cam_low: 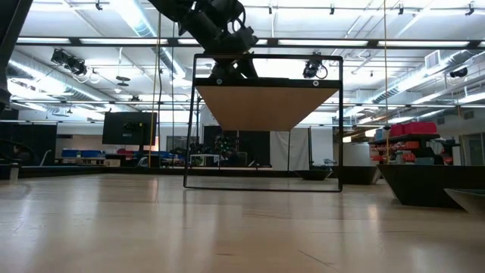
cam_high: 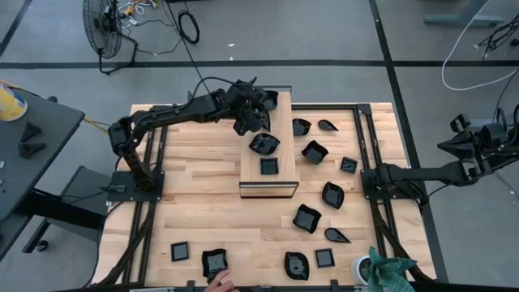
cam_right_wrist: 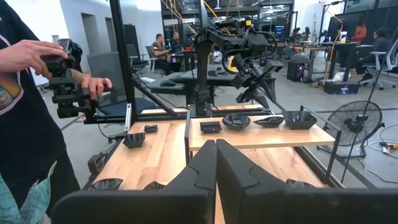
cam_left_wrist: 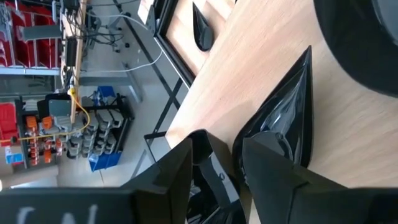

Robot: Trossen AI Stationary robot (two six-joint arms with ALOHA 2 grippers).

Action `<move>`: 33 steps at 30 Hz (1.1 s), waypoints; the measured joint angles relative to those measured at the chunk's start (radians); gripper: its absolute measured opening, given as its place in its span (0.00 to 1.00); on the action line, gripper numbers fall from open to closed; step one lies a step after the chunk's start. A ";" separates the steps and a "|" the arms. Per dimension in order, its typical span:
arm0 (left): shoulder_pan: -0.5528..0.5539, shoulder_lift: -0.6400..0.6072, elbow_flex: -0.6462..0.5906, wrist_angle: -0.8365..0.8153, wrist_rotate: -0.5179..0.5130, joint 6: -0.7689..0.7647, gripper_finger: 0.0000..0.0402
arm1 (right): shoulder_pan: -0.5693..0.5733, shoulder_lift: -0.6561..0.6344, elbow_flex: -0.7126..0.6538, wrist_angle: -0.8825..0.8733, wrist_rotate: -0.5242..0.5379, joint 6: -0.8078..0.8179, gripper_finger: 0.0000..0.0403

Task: Pick & Place Mini shaped plates
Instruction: Stack the drop-shaped plate on top of the drop-shaped plate on the shelf

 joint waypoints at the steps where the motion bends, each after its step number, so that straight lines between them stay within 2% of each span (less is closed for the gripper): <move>1: -0.002 0.000 0.000 0.000 -0.003 0.000 0.36 | 0.000 0.000 0.000 0.000 0.000 0.000 0.03; 16: -0.001 -0.015 0.000 -0.059 -0.015 -0.085 0.34 | 0.000 0.000 0.000 0.000 0.000 0.000 0.03; 20: 0.011 -0.014 0.000 -0.062 -0.015 -0.086 0.26 | 0.000 0.000 0.000 0.000 0.000 0.000 0.03; 27: 0.021 -0.011 0.000 -0.069 0.002 -0.087 0.04 | 0.000 0.000 0.000 0.000 0.000 0.000 0.03; 29: 0.023 0.001 0.001 -0.071 0.002 -0.098 0.02 | 0.000 0.000 0.000 0.000 0.000 0.000 0.03; 33: 0.029 0.018 0.001 -0.079 -0.023 -0.112 0.03 | 0.000 0.000 0.000 0.000 0.000 0.000 0.03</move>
